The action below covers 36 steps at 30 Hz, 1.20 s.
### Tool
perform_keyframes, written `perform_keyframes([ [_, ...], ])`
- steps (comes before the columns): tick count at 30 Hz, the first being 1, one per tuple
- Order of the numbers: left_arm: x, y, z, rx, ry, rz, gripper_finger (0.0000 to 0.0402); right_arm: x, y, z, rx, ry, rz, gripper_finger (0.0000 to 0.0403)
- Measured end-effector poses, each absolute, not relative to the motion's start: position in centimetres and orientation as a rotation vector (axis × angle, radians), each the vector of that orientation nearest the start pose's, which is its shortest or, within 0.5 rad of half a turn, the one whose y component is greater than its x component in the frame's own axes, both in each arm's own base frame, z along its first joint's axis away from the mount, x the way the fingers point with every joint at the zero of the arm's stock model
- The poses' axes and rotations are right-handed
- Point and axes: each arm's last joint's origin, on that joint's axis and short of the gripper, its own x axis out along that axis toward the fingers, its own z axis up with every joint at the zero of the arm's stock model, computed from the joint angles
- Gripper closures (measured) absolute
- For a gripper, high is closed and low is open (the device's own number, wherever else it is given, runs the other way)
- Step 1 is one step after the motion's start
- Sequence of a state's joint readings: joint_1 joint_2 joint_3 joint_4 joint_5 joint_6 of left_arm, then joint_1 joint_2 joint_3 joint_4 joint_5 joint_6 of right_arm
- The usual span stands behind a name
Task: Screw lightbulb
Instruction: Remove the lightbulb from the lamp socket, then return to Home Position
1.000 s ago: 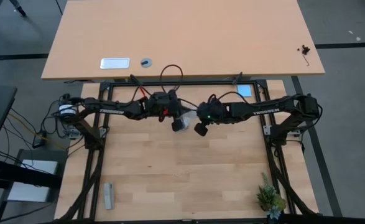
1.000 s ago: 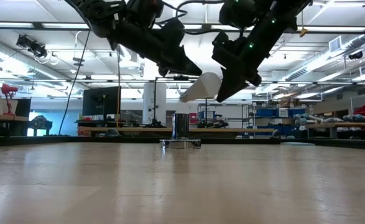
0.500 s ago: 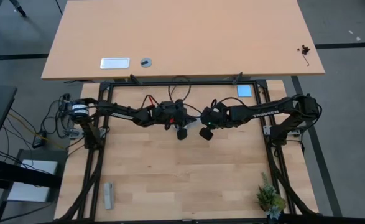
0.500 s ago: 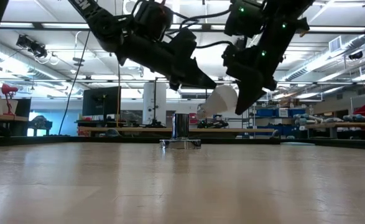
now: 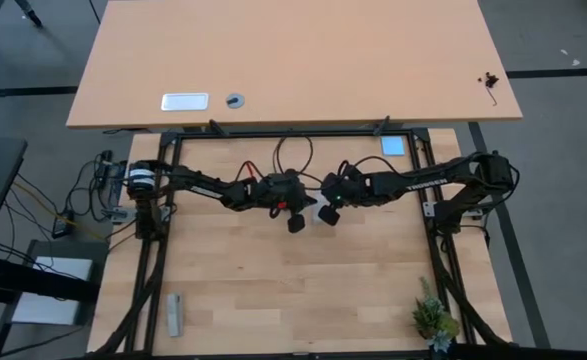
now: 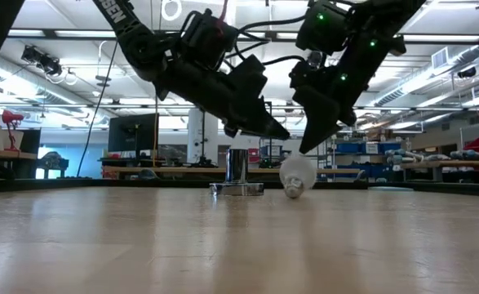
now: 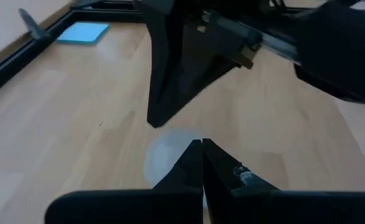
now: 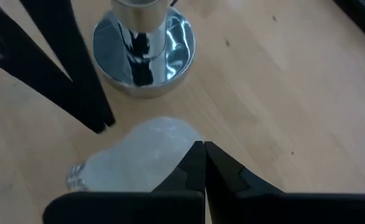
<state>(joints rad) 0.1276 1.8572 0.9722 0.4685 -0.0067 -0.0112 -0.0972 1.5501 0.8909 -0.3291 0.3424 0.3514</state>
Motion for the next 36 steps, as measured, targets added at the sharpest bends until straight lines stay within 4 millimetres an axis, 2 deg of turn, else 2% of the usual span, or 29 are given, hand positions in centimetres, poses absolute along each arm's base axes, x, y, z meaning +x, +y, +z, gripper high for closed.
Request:
perform_keyframes([
  [6, 38.0, 5.0, 16.6, -0.026, 0.428, 0.155, 0.0401, 29.6, -3.9, 18.7, 0.142, 0.911, -0.53, 0.0394],
  [11, 38.0, 5.0, 16.5, -0.004, 0.445, 0.149, 0.0401, 30.2, -3.2, 18.6, 0.265, 0.908, -0.319, 0.0394],
  [18, 37.5, 5.0, 17.2, 0.027, 0.442, 0.143, 0.0401, 32.1, -2.3, 16.0, 0.255, 0.91, -0.221, 0.0394],
  [24, 36.4, 4.8, 17.7, 0.028, 0.425, 0.139, 0.0401, 32.8, -2.5, 14.5, 0.223, 0.905, -0.256, 0.0394],
  [29, 35.1, 4.7, 17.9, 0.031, 0.377, 0.141, 0.0401, 32.6, -2.9, 15.0, 0.198, 0.892, -0.342, 0.0394],
  [36, 33.3, 4.4, 19.3, 0.059, 0.33, 0.142, 0.0401, 32.0, -2.9, 16.7, 0.148, 0.862, -0.342, 0.0395],
])
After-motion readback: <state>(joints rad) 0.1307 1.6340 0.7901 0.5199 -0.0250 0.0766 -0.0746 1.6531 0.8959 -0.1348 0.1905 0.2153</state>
